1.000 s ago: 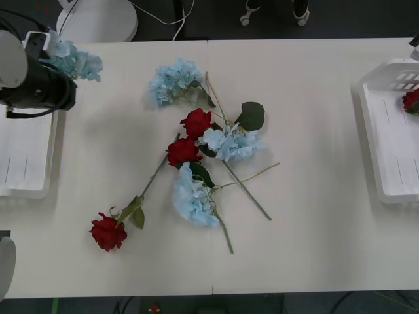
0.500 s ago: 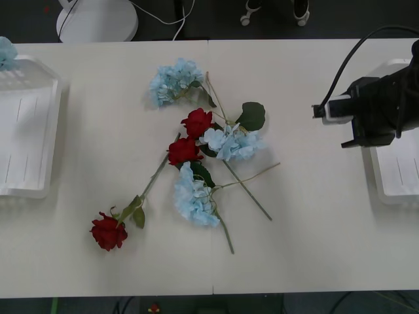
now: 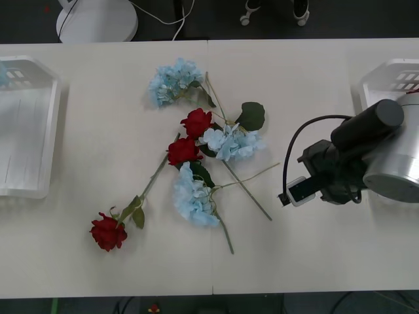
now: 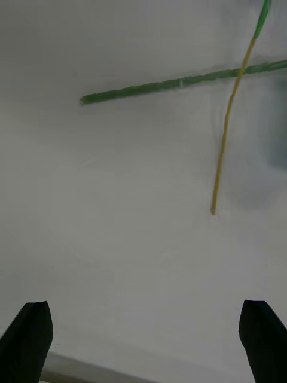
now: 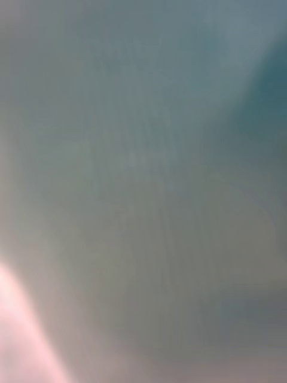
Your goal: Put the red flowers into the right box and the blue flowers into the left box
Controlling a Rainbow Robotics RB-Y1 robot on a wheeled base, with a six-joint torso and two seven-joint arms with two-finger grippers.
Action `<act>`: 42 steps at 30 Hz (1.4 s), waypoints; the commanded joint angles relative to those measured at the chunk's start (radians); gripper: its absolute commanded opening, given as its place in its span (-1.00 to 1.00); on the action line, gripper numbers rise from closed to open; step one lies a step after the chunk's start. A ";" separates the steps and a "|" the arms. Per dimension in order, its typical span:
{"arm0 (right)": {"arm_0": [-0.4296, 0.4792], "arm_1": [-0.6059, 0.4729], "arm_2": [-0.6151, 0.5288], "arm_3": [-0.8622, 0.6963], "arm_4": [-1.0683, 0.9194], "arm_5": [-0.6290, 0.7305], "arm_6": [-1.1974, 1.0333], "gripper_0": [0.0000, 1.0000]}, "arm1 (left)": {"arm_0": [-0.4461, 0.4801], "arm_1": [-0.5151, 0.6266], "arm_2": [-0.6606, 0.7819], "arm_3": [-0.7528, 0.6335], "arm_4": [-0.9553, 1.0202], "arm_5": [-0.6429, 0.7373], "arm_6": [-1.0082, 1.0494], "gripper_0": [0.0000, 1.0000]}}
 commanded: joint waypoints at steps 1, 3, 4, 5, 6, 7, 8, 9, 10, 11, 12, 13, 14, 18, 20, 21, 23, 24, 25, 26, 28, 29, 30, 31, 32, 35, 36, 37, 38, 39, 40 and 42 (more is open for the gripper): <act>-0.093 0.091 0.070 0.019 0.025 0.011 0.019 0.81 | 0.039 0.060 0.009 0.047 -0.001 -0.098 -0.039 -1.00; -0.108 0.123 0.079 0.039 0.027 0.015 0.022 0.80 | 0.039 0.060 0.009 0.070 0.001 -0.118 -0.036 -1.00; -0.119 0.149 0.082 0.055 0.027 0.026 0.022 0.81 | 0.040 0.060 0.009 0.080 0.002 -0.124 -0.031 -1.00; -0.128 0.171 0.087 0.071 0.030 0.035 0.023 0.81 | 0.040 0.060 0.009 0.083 0.002 -0.126 -0.030 -1.00; -0.134 0.190 0.090 0.088 0.032 0.044 0.025 0.81 | 0.040 0.059 0.008 0.083 0.004 -0.124 -0.028 -1.00; -0.145 0.217 0.092 0.111 0.033 0.050 0.026 0.80 | 0.040 0.060 0.008 0.083 0.007 -0.124 -0.026 -0.94; -0.148 0.232 0.093 0.123 0.033 0.052 0.026 0.81 | 0.040 0.059 0.008 0.083 0.008 -0.124 -0.026 -0.87; -0.156 0.258 0.095 0.146 0.039 0.054 0.026 0.81 | 0.040 0.060 0.008 0.083 0.013 -0.124 -0.026 -0.66; -0.163 0.283 0.096 0.169 0.045 0.058 0.026 0.80 | 0.040 0.060 0.009 0.083 0.019 -0.120 -0.026 -0.44; -0.166 0.293 0.099 0.180 0.052 0.060 0.028 0.80 | 0.040 0.059 0.008 0.083 0.022 -0.117 -0.026 -0.38; -0.179 0.313 0.112 0.200 0.064 0.061 0.028 0.80 | 0.039 0.060 0.008 0.083 0.028 -0.112 -0.031 -0.35; -0.192 0.329 0.132 0.218 0.079 0.060 0.028 0.80 | 0.039 0.060 0.008 0.075 0.038 -0.104 -0.034 -0.35; -0.203 0.342 0.150 0.232 0.088 0.058 0.028 0.81 | 0.039 0.060 0.006 0.061 0.054 -0.094 -0.037 -0.35; -0.214 0.395 0.193 0.284 0.125 0.031 0.019 0.80 | 0.040 0.060 -0.006 -0.020 0.116 -0.005 -0.046 -0.16; -0.214 0.424 0.194 0.316 0.131 0.031 0.017 0.81 | 0.039 0.060 -0.011 -0.077 0.154 0.063 -0.050 0.03; -0.217 0.437 0.194 0.335 0.131 0.031 0.020 0.81 | 0.040 0.060 -0.011 -0.103 0.177 0.094 -0.051 0.11; -0.223 0.465 0.194 0.373 0.131 0.029 0.023 0.80 | 0.040 0.060 -0.011 -0.152 0.229 0.161 -0.051 0.25; -0.226 0.485 0.194 0.399 0.130 0.024 0.025 0.80 | 0.040 0.060 -0.011 -0.181 0.254 0.202 -0.053 0.30; -0.229 0.503 0.194 0.427 0.127 0.018 0.026 0.81 | 0.040 0.060 -0.009 -0.215 0.281 0.248 -0.053 0.36; -0.231 0.513 0.194 0.439 0.125 0.014 0.026 0.80 | 0.040 0.060 -0.011 -0.232 0.291 0.270 -0.053 0.37; -0.235 0.539 0.194 0.477 0.125 0.003 0.026 0.80 | 0.040 0.060 -0.020 -0.284 0.317 0.339 -0.050 0.42; -0.237 0.551 0.194 0.494 0.125 -0.002 0.026 0.80 | 0.040 0.059 -0.027 -0.307 0.330 0.367 -0.048 0.41; -0.240 0.563 0.194 0.511 0.128 -0.003 0.028 0.81 | 0.040 0.059 -0.037 -0.335 0.346 0.396 -0.043 0.43; -0.245 0.572 0.197 0.528 0.127 -0.008 0.028 0.80 | 0.040 0.056 -0.050 -0.359 0.361 0.419 -0.039 0.43; -0.248 0.579 0.199 0.537 0.125 -0.012 0.028 0.81 | 0.040 0.053 -0.058 -0.379 0.370 0.434 -0.034 0.44; -0.251 0.591 0.201 0.555 0.116 -0.019 0.029 0.81 | 0.040 0.027 -0.084 -0.439 0.390 0.471 -0.022 0.56; -0.251 0.592 0.202 0.557 0.114 -0.020 0.028 0.80 | 0.040 0.013 -0.097 -0.462 0.393 0.482 -0.020 0.64; -0.251 0.594 0.201 0.557 0.113 -0.020 0.029 0.80 | 0.040 0.005 -0.106 -0.474 0.392 0.488 -0.020 0.67; -0.251 0.594 0.201 0.559 0.113 -0.020 0.028 0.81 | 0.045 -0.010 -0.126 -0.500 0.387 0.492 -0.017 0.70; -0.249 0.599 0.202 0.566 0.110 -0.022 0.028 0.81 | 0.051 -0.027 -0.143 -0.529 0.381 0.492 -0.014 0.74; -0.251 0.600 0.202 0.571 0.107 -0.022 0.029 0.80 | 0.054 -0.038 -0.147 -0.543 0.378 0.492 -0.010 0.73; -0.249 0.612 0.202 0.595 0.101 -0.031 0.029 0.80 | 0.072 -0.088 -0.164 -0.602 0.355 0.492 0.036 0.80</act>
